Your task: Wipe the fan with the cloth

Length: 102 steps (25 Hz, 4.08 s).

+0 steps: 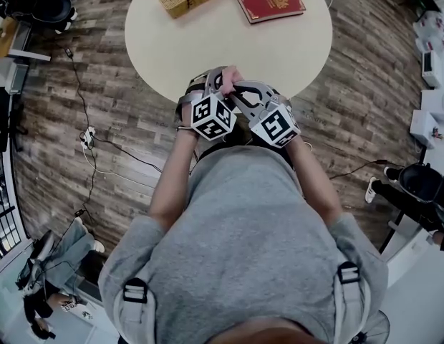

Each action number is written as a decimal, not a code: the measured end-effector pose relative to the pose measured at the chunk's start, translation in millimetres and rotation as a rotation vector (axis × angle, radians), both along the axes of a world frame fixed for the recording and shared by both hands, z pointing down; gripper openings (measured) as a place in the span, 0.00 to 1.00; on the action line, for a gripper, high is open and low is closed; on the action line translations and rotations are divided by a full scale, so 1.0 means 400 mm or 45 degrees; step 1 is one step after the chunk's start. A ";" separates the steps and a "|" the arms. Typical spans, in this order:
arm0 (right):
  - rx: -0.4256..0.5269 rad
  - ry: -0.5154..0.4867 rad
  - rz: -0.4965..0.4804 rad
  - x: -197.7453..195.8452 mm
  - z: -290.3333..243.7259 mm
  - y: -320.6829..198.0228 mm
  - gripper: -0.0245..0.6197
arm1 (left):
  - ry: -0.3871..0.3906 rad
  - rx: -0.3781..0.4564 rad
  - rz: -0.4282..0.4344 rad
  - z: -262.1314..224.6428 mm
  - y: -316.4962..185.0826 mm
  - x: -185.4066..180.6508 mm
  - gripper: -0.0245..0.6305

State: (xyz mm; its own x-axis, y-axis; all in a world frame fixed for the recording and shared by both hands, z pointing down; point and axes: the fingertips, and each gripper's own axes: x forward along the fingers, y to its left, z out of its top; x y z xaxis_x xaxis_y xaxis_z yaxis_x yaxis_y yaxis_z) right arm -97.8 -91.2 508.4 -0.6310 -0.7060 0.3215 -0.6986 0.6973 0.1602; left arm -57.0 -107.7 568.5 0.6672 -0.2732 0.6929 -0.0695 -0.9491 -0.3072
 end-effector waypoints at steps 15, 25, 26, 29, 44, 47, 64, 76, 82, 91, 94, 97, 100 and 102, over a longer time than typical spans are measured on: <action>0.027 0.104 0.006 -0.006 -0.003 -0.007 0.10 | 0.002 0.020 -0.040 -0.008 -0.017 -0.045 0.62; 0.024 0.132 0.014 -0.028 -0.016 -0.053 0.10 | -0.039 0.046 0.006 -0.005 0.013 -0.027 0.62; 0.014 0.138 0.012 -0.031 -0.012 -0.052 0.10 | -0.041 0.041 0.003 -0.004 0.014 -0.028 0.62; -0.017 0.120 0.000 -0.041 -0.007 -0.044 0.10 | -0.052 0.036 0.002 -0.002 0.015 -0.035 0.62; -0.070 0.042 -0.079 -0.010 0.018 0.013 0.10 | -0.037 0.023 -0.032 -0.004 -0.022 -0.027 0.62; -0.043 0.034 -0.032 0.013 0.010 0.007 0.10 | -0.019 0.018 -0.038 -0.008 -0.024 -0.020 0.62; 0.006 0.075 -0.038 -0.007 -0.026 -0.039 0.10 | -0.027 0.036 0.007 -0.032 -0.002 0.012 0.62; 0.004 0.019 -0.106 0.060 -0.043 0.009 0.10 | 0.015 0.012 -0.137 -0.067 -0.039 0.021 0.62; -0.004 0.005 -0.141 0.125 -0.037 0.004 0.10 | 0.009 0.008 -0.199 -0.067 -0.066 0.046 0.62; 0.015 0.007 -0.136 0.218 -0.051 -0.029 0.10 | 0.109 -0.032 -0.313 -0.100 -0.080 0.071 0.62; 0.006 0.009 -0.165 0.246 -0.052 -0.040 0.10 | 0.168 -0.020 -0.339 -0.123 -0.086 0.084 0.62; 0.002 0.020 -0.183 0.271 -0.045 -0.048 0.10 | 0.198 -0.006 -0.351 -0.139 -0.081 0.106 0.62; -0.001 0.027 -0.195 0.290 -0.042 -0.049 0.10 | 0.207 -0.005 -0.364 -0.149 -0.070 0.122 0.62; -0.001 0.041 -0.228 0.291 -0.044 -0.037 0.10 | 0.211 0.000 -0.392 -0.159 -0.067 0.123 0.62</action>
State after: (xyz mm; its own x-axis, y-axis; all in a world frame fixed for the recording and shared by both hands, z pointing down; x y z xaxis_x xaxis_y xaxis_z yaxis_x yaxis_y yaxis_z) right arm 18.8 -105.9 490.6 -0.7362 -0.5828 0.3439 -0.5577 0.8104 0.1796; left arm -7.9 -134.6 504.9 0.6570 -0.4796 0.5817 -0.4018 -0.8756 -0.2680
